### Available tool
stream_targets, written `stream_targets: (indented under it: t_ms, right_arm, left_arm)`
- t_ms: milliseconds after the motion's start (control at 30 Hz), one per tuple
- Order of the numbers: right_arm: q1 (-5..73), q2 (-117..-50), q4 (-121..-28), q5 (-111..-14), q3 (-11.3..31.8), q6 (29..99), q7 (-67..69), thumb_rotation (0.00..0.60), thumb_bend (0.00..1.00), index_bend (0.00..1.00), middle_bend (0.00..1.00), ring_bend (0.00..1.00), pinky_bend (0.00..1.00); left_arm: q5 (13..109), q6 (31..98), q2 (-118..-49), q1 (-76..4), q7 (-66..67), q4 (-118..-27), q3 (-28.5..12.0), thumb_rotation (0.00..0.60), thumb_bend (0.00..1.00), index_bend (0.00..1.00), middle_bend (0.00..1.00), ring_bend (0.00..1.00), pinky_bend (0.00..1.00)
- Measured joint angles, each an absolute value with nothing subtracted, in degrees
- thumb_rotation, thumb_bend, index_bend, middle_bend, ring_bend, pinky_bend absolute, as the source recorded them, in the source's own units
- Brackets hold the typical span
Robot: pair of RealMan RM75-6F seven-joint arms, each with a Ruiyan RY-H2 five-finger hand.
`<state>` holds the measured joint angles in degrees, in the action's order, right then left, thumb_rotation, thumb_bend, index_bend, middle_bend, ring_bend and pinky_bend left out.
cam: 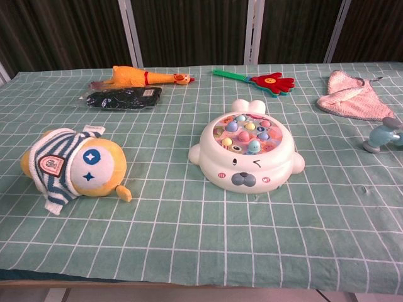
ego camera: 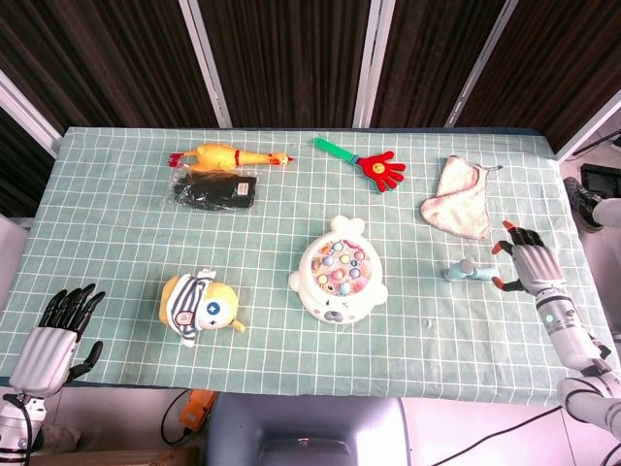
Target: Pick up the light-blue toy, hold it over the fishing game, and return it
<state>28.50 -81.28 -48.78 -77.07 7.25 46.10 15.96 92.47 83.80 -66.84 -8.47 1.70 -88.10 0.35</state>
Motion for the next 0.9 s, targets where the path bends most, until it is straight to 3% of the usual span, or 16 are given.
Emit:
stream_targets:
  t_ms: [167,900]
  right_arm:
    - [29.1,-83.64,-46.58,-77.99,6.69,46.58,16.5,0.6,0.48,0.57,0.04,0.0,0.0]
    - [30.81,-86.44,-46.14,-78.17,6.2,46.74,15.02,0.6,0.52,0.6,0.06,0.0,0.0]
  left_arm:
    - [92.35,83.99,-66.7,-8.41,1.45,-88.16,0.33,0.6,0.42,0.0,0.0,0.0,0.01]
    - [92.57,84.38,-66.39,-8.37,0.87,-88.28,0.55,0.6,0.42,0.0,0.0,0.0,0.01]
